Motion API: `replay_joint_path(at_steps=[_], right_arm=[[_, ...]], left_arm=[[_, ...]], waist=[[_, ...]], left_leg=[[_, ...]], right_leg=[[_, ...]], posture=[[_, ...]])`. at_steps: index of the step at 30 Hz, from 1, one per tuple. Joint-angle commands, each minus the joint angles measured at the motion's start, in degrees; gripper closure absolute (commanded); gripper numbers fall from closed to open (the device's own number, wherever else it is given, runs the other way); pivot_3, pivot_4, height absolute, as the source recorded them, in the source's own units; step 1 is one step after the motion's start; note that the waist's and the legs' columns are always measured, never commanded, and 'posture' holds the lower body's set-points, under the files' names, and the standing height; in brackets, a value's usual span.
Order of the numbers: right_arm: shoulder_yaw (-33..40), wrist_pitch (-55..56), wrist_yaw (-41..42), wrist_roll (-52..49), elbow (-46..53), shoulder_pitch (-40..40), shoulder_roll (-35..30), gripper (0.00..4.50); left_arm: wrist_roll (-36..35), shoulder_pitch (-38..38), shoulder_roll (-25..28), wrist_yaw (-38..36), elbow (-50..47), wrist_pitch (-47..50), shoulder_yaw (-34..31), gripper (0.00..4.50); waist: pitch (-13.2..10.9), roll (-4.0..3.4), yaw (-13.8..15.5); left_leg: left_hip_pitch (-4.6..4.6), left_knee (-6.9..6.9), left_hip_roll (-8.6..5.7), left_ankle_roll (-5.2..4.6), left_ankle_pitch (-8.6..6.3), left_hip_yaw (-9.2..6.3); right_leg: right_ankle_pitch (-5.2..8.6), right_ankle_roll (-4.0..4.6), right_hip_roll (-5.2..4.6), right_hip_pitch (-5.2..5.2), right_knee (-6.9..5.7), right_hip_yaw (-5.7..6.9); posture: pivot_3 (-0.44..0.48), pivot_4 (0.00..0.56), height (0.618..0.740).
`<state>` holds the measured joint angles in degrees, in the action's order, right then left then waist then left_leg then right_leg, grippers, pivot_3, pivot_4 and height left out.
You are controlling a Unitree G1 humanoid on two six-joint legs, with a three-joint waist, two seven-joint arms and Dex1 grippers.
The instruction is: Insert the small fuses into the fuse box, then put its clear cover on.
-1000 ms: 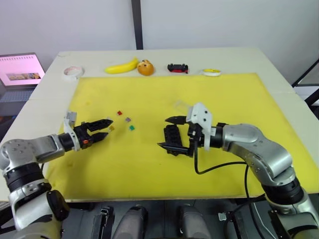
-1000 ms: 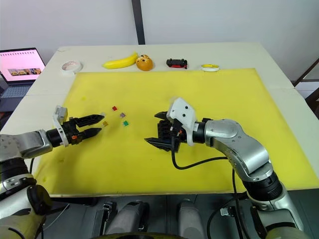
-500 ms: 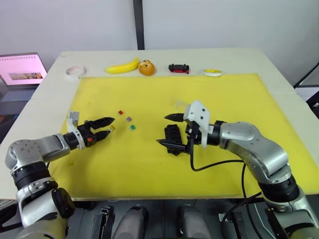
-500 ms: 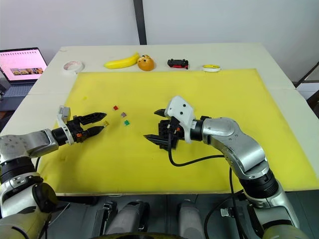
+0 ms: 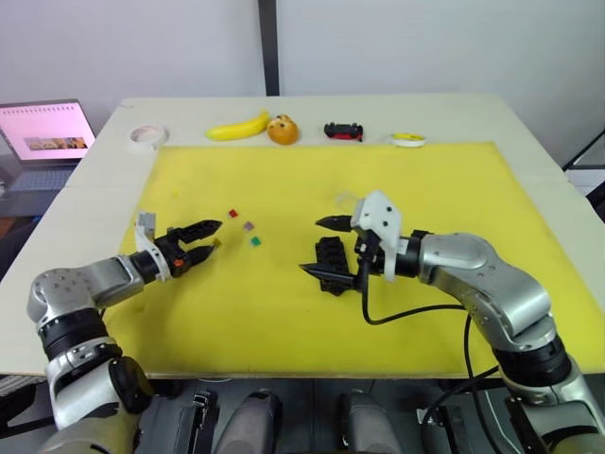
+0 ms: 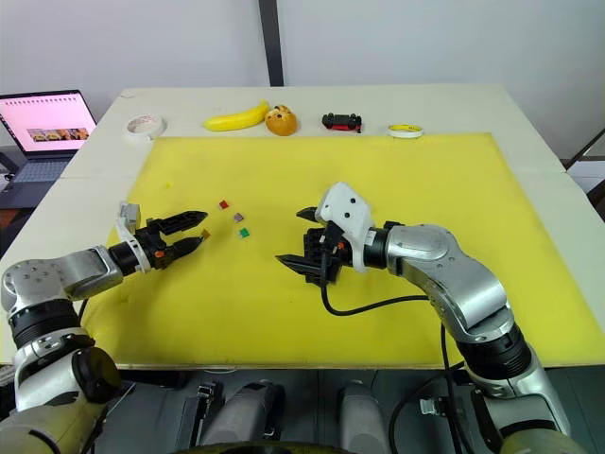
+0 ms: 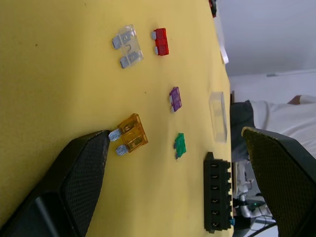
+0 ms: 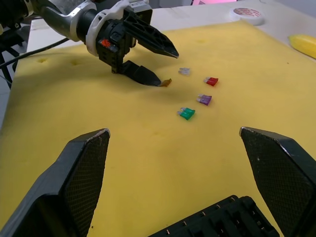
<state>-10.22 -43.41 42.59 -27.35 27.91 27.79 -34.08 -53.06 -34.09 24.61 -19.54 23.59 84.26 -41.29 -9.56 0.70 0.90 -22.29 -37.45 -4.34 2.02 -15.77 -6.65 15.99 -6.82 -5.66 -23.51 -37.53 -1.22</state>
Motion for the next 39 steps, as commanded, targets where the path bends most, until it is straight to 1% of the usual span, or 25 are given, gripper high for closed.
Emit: replay_joint_path(at_steps=[1, 4, 10, 16, 17, 18, 20, 30, 39], right_arm=[[2.04, 0.33, -0.16, -0.65, 1.84, 0.75, -0.23, 0.02], [2.0, 0.45, -0.14, -0.55, 1.53, 0.92, -0.17, 0.02], [1.8, 0.73, -0.04, -0.34, 1.3, 0.84, -0.16, 0.02], [1.71, 0.87, 0.3, -0.17, 1.25, 0.66, -0.5, 0.02], [1.7, 0.87, 0.32, -0.17, 1.27, 0.65, -0.53, 0.0], [1.69, 0.83, 0.32, -0.16, 1.34, 0.62, -0.57, 0.0], [1.68, 0.74, 0.36, -0.18, 1.49, 0.59, -0.69, 0.0], [1.98, 0.55, 0.63, -0.35, 1.73, 0.36, -1.4, 0.0], [2.11, 0.49, 0.67, -0.46, 2.07, 0.13, -1.69, 0.0]], left_arm=[[1.17, -0.61, -1.41, 1.33, 0.63, -0.06, 2.05, 0.0], [1.22, -0.46, -1.4, 1.13, 0.03, 0.11, 2.63, 0.0], [0.52, 0.3, -1.29, 1.11, -0.39, 0.54, 1.37, 0.0], [0.4, 1.22, -1.43, 0.9, -1.38, 0.72, 1.4, 0.0], [0.4, 1.21, -1.51, 0.95, -1.33, 0.67, 1.3, 0.55], [0.38, 1.23, -1.56, 0.92, -1.32, 0.69, 1.29, 0.93], [0.58, 1.4, -1.33, 0.57, -1.36, 0.99, 2.06, 1.88], [2.3, 1.15, -1.1, -0.19, 0.91, -1.33, 3.25, 1.88], [2.9, 1.58, -1.35, -1.78, 0.42, -2.4, 5.79, 1.88]], waist=[[0.0, 0.0, 0.02], [0.0, 0.0, 0.02], [0.0, 0.0, -0.01], [0.0, 0.0, -0.14], [0.0, 0.0, -0.16], [0.0, 0.01, -0.17], [-0.01, 0.01, -0.18], [-0.01, 0.01, -0.18], [-0.01, 0.01, -0.05]], left_leg=[[0.0, -0.01, -0.01, 0.0, 0.0, -0.01], [0.0, -0.01, -0.02, 0.0, 0.0, -0.02], [0.0, -0.01, -0.02, 0.0, 0.0, -0.03], [0.0, 0.0, -0.02, 0.0, 0.0, -0.03], [0.0, 0.0, -0.02, 0.0, 0.0, -0.03], [0.0, 0.0, -0.02, 0.0, 0.0, -0.03], [0.0, 0.0, -0.02, 0.0, 0.0, -0.02], [-0.01, 0.02, -0.02, -0.01, -0.01, -0.01], [-0.01, 0.02, -0.02, -0.01, -0.01, -0.02]], right_leg=[[0.0, -0.01, 0.0, 0.01, 0.0, 0.01], [0.0, -0.01, -0.01, 0.02, 0.01, 0.01], [0.0, -0.01, -0.01, 0.02, 0.01, 0.02], [0.0, -0.01, -0.01, 0.0, 0.01, 0.02], [0.0, -0.01, -0.01, 0.0, 0.01, 0.02], [0.0, -0.01, 0.0, 0.0, 0.01, 0.02], [0.0, -0.01, 0.0, -0.01, 0.01, 0.02], [0.0, -0.01, 0.0, -0.02, 0.05, 0.0], [0.0, -0.01, -0.01, 0.0, 0.06, 0.01]], posture=[[0.0, 0.15, 0.74], [0.0, 0.15, 0.74], [0.0, 0.15, 0.74], [0.0, 0.15, 0.74], [0.0, 0.15, 0.74], [0.0, 0.15, 0.74], [0.0, 0.15, 0.74], [0.0, 0.15, 0.74], [0.0, 0.15, 0.74]])
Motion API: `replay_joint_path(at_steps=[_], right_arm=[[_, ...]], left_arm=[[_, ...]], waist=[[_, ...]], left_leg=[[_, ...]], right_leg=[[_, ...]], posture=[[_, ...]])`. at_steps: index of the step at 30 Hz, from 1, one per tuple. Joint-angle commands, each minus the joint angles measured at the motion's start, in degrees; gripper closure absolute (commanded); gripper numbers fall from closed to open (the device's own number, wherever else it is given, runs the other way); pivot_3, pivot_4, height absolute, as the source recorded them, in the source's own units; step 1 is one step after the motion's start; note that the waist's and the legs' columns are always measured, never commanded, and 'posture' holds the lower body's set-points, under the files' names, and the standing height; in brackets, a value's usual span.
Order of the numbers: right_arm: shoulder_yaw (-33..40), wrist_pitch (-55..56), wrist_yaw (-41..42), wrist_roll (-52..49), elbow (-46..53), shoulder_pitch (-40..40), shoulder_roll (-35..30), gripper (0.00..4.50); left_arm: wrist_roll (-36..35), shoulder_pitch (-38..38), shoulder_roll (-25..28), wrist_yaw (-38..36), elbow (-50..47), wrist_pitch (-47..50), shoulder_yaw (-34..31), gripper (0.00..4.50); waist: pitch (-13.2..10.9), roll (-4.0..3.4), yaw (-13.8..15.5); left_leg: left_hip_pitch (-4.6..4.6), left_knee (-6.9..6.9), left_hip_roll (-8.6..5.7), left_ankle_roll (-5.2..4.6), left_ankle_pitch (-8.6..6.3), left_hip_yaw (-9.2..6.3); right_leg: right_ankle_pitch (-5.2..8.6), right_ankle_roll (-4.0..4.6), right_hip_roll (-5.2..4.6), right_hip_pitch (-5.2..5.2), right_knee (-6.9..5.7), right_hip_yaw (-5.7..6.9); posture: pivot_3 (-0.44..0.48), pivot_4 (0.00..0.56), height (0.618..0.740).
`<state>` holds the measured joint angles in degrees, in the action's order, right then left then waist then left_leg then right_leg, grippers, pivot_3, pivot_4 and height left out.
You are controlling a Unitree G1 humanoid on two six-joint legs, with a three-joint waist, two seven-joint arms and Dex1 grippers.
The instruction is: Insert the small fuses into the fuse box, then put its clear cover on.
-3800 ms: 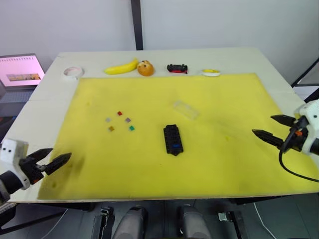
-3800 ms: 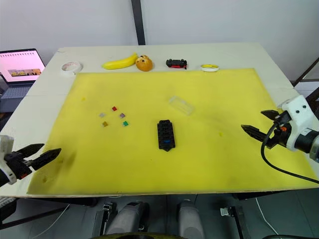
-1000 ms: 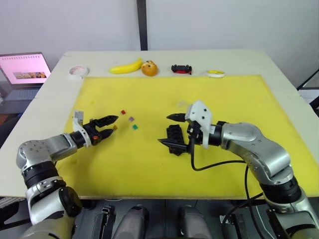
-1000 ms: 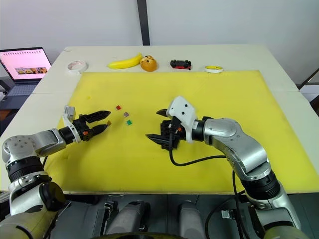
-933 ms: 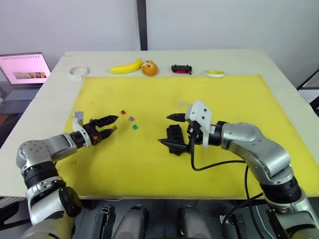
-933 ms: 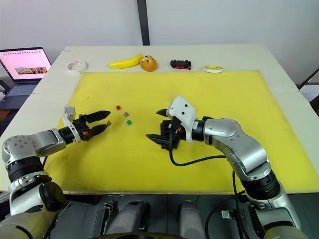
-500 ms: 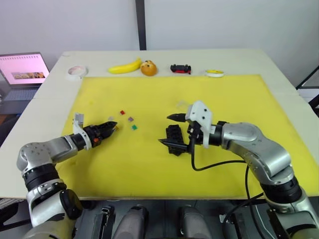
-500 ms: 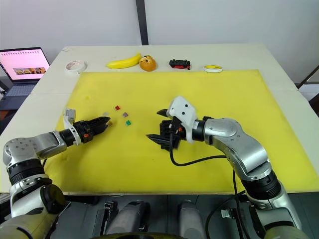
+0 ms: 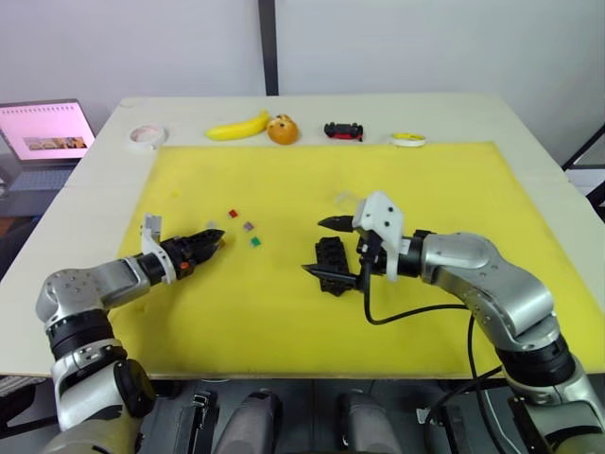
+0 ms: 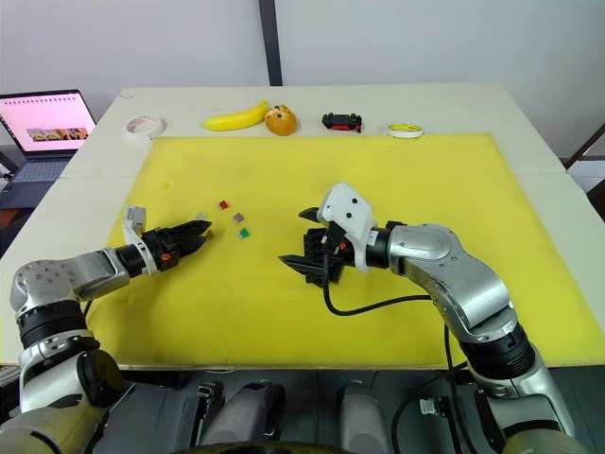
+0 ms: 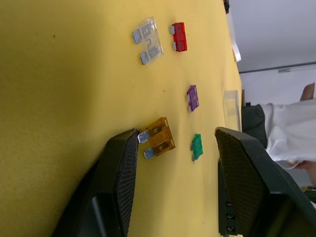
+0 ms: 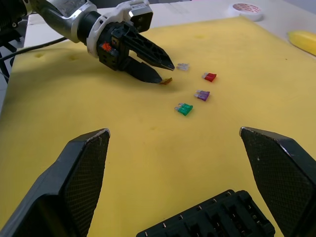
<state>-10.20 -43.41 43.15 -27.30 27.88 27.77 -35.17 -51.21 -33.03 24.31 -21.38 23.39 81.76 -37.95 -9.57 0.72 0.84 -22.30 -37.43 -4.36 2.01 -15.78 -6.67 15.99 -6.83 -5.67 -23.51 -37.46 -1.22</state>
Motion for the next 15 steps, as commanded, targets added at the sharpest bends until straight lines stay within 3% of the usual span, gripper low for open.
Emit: replay_joint_path(at_steps=[1, 13, 15], right_arm=[[2.12, 0.46, 0.09, -0.56, 2.18, 0.1, -0.65, 0.0], [2.08, 0.15, 0.03, -0.77, 3.02, -0.29, -1.01, 0.0], [2.07, 0.14, 0.05, -0.73, 2.93, -0.22, -1.04, 0.0]], left_arm=[[1.1, 0.6, -1.01, 0.01, 0.62, -0.01, 2.55, 1.88], [1.55, 0.86, -1.03, -0.34, 0.69, 0.06, 2.87, 1.88], [1.43, 0.88, -1.09, -0.3, 0.57, 0.19, 2.74, 2.43]], waist=[[0.0, 0.0, 0.01], [0.0, 0.0, 0.0], [0.0, 0.0, 0.0]], left_leg=[[0.0, 0.0, 0.0, 0.0, 0.0, 0.0], [0.0, 0.0, 0.0, -0.01, 0.0, -0.01], [0.0, 0.0, 0.0, -0.01, -0.01, -0.01]], right_leg=[[0.0, 0.0, 0.0, 0.01, 0.01, 0.0], [0.0, 0.0, 0.0, 0.01, 0.01, 0.01], [0.0, 0.0, 0.0, 0.01, 0.01, 0.01]], posture=[[0.0, 0.15, 0.74], [0.0, 0.15, 0.74], [0.0, 0.15, 0.74]])
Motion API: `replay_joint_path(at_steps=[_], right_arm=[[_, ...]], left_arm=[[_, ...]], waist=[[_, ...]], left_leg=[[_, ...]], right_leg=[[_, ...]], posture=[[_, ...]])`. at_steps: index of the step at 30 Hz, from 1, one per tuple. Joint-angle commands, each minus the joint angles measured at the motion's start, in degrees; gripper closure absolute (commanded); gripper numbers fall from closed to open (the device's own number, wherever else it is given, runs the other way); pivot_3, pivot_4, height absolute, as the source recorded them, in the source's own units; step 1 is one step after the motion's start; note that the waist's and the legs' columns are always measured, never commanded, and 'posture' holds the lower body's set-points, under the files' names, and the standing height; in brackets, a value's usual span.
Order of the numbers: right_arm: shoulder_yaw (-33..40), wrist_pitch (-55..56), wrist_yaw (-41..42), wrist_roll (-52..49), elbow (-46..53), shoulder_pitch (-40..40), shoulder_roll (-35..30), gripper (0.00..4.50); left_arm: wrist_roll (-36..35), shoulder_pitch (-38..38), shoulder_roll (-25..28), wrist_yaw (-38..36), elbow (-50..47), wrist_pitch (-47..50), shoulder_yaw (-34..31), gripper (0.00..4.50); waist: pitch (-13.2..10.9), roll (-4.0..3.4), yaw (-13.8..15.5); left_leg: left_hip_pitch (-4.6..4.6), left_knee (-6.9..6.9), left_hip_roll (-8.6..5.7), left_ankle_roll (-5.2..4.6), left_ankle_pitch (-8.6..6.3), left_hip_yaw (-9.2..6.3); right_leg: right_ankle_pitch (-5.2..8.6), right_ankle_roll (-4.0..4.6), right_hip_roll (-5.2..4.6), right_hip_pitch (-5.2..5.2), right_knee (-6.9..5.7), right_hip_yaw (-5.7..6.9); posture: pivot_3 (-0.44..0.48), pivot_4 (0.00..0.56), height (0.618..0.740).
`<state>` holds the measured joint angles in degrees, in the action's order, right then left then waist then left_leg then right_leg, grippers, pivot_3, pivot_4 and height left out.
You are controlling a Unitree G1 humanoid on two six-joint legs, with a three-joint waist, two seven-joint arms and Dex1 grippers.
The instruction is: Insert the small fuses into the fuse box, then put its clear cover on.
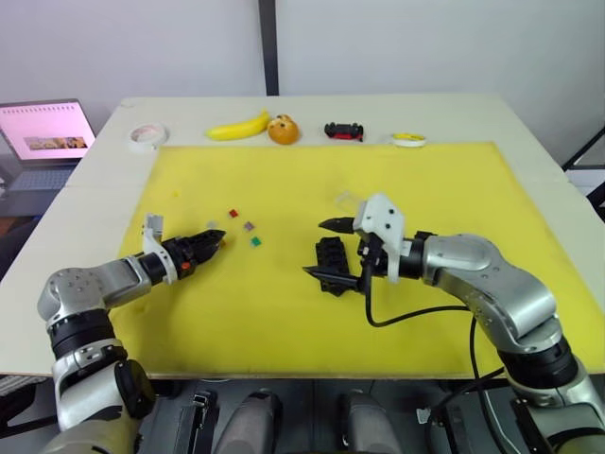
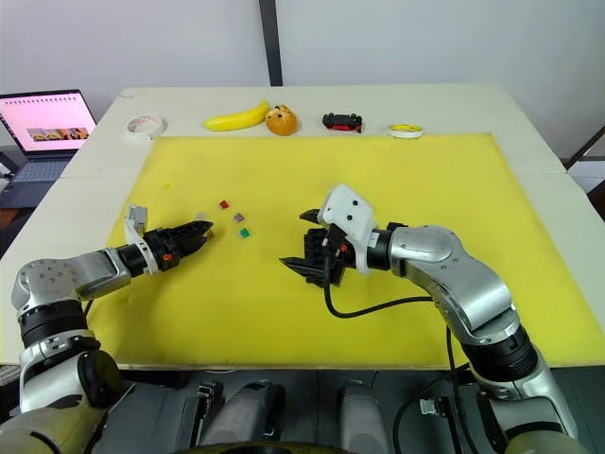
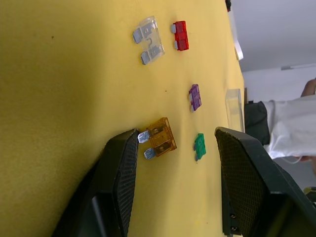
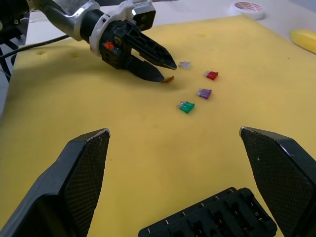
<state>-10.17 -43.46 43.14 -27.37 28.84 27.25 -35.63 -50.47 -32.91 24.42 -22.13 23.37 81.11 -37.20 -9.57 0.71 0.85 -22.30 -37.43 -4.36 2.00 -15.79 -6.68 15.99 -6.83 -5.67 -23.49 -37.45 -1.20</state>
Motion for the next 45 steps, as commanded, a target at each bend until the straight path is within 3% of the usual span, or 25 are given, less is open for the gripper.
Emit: replay_joint_path(at_steps=[1, 13, 16, 18, 27, 36, 45], right_arm=[[2.02, 0.2, 0.06, -0.61, 1.84, 0.37, -0.57, 0.0], [1.6, 0.27, 0.31, -0.37, 1.55, 0.58, -0.85, 0.0], [1.47, 0.51, 0.63, -0.24, 1.56, 0.38, -1.17, 0.0], [1.37, 0.68, 0.78, -0.18, 1.48, 0.31, -1.26, 0.0], [1.7, 0.98, 1.42, -0.07, 1.52, 0.2, -1.66, 0.0], [6.67, -2.98, -0.85, -6.42, 1.47, -0.5, 1.49, 0.0], [13.51, -12.29, -11.18, -19.94, 1.54, 0.99, 12.41, 0.0]], left_arm=[[0.7, 0.76, -1.13, 0.54, 0.63, 1.11, 1.97, 2.72], [2.23, 1.07, -0.32, -0.53, 1.23, 0.23, 3.67, 2.72], [3.38, 2.03, -0.13, -1.29, 1.12, -1.08, 5.15, 3.59], [3.51, 2.22, -0.03, -1.82, 1.26, -1.8, 5.58, 4.46], [1.67, 2.59, 1.22, -2.76, -1.11, -1.49, 3.0, 4.46], [-9.7, -3.52, 3.21, -1.77, -12.05, 9.86, -5.31, 4.46], [-18.36, -8.63, 1.97, -3.86, -19.09, 11.27, -0.65, 4.46]], waist=[[0.0, 0.0, -0.03], [0.0, 0.0, -0.09], [0.0, 0.0, -0.11], [0.01, -0.01, -0.15], [0.04, -0.07, -0.33], [-0.13, 0.22, -0.69], [-0.13, 0.22, -1.53]], left_leg=[[0.0, 0.0, 0.0, 0.0, 0.0, 0.0], [0.0, 0.03, 0.0, 0.0, 0.0, 0.01], [0.0, 0.03, 0.0, 0.0, 0.0, 0.01], [0.0, 0.04, 0.0, 0.0, 0.0, 0.01], [0.06, 0.1, 0.03, -0.01, 0.0, 0.03], [-0.13, 0.13, 0.09, 0.02, 0.01, 0.02], [-0.14, 0.25, 0.11, 0.08, 0.04, 0.04]], right_leg=[[0.0, 0.0, 0.0, 0.0, 0.0, 0.0], [0.0, 0.0, 0.0, -0.02, 0.01, -0.01], [0.0, 0.0, 0.0, -0.02, 0.02, -0.01], [0.0, 0.0, 0.0, -0.02, 0.02, -0.01], [0.0, 0.0, 0.01, -0.02, 0.02, -0.03], [0.0, 0.0, 0.06, -0.25, 0.01, -0.03], [0.0, 0.01, 0.06, -0.34, 0.01, -0.08]], posture=[[0.0, 0.15, 0.74], [0.0, 0.15, 0.74], [0.0, 0.15, 0.74], [0.0, 0.15, 0.74], [0.0, 0.15, 0.74], [0.0, 0.15, 0.74], [0.0, 0.15, 0.74]])
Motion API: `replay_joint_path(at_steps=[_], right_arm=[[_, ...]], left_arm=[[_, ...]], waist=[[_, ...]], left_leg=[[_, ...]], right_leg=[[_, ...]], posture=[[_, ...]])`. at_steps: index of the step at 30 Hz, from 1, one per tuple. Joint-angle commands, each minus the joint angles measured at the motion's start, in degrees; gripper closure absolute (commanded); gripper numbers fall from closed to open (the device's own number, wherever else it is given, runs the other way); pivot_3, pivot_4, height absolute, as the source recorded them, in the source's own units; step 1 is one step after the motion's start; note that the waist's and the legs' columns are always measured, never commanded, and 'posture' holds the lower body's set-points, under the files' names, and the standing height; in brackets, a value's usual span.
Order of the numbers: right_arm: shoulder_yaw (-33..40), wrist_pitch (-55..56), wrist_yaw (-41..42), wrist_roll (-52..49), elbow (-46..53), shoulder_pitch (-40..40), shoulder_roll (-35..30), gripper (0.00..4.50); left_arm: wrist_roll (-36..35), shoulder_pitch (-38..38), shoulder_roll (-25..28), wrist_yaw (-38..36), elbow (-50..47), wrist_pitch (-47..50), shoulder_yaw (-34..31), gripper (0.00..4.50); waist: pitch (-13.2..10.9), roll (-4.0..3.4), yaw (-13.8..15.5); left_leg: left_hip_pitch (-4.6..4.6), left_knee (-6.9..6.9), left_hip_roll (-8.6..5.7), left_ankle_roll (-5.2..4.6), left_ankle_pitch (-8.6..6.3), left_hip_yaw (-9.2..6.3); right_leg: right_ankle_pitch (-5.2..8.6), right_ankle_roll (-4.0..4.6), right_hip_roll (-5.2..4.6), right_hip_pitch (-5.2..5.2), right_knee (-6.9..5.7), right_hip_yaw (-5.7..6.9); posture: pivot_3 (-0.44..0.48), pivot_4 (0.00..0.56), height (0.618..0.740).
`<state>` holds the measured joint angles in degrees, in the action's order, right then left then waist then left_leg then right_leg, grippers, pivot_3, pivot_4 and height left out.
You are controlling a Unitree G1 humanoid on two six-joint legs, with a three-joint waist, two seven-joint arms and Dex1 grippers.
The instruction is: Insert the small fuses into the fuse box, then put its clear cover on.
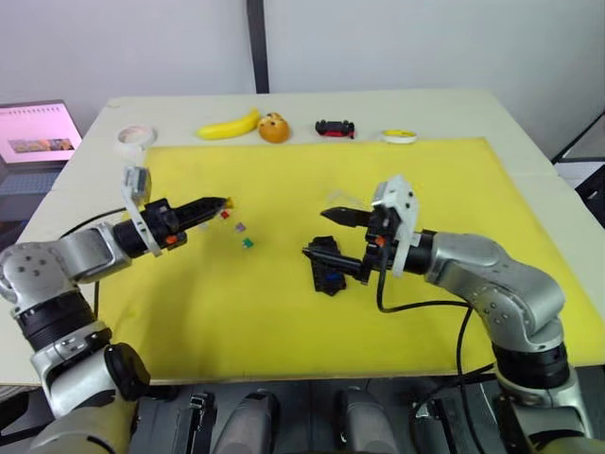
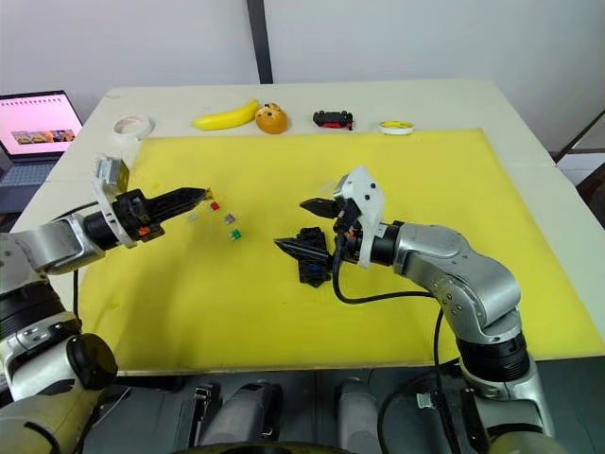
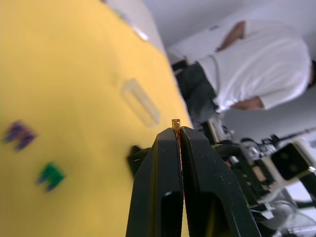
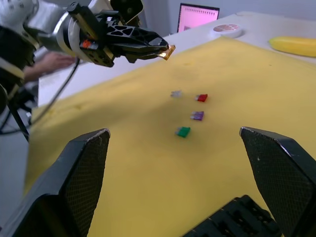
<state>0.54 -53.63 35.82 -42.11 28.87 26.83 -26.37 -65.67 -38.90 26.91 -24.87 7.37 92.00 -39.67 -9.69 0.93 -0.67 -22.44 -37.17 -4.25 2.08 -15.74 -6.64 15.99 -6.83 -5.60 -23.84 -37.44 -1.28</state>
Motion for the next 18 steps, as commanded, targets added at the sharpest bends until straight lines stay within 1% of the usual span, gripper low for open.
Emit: replay_joint_path(at_steps=[1, 6, 12, 18], right_arm=[[3.62, -3.22, -5.78, -6.99, 1.39, 1.61, 4.8, 0.0], [7.26, -7.67, -15.38, -15.29, 0.43, 2.78, 11.49, 0.0], [9.73, -8.68, -27.96, -23.64, -1.26, 3.59, 18.59, 0.0], [9.6, -7.53, -36.41, -30.14, -1.99, 3.68, 20.78, 0.0]], left_arm=[[-3.76, -3.16, -1.13, -1.18, -3.56, 0.08, 2.68, 4.46], [-6.91, -5.08, -4.53, 0.28, -3.72, -1.28, 4.65, 4.46], [-9.03, -5.41, -9.01, 3.82, -3.92, -5.58, 6.18, 4.46], [-13.42, -5.82, -10.65, 7.37, -1.98, -7.25, 7.39, 4.46]], waist=[[0.0, 0.0, -0.02], [0.01, -0.01, -0.09], [0.01, -0.01, -0.18], [0.01, -0.01, -0.18]], left_leg=[[0.0, 0.0, 0.0, 0.0, 0.0, 0.01], [-0.01, 0.01, 0.0, 0.01, 0.01, 0.05], [-0.03, 0.05, 0.02, 0.02, 0.01, 0.12], [-0.07, 0.04, 0.02, 0.02, 0.01, 0.17]], right_leg=[[0.0, 0.0, 0.0, -0.01, -0.01, 0.0], [0.0, 0.0, 0.0, -0.06, -0.01, -0.06], [0.0, 0.0, 0.02, -0.17, -0.06, -0.12], [0.0, 0.0, 0.03, -0.23, -0.09, -0.16]], posture=[[0.0, 0.15, 0.74], [0.0, 0.15, 0.74], [0.0, 0.15, 0.74], [0.0, 0.15, 0.74]])
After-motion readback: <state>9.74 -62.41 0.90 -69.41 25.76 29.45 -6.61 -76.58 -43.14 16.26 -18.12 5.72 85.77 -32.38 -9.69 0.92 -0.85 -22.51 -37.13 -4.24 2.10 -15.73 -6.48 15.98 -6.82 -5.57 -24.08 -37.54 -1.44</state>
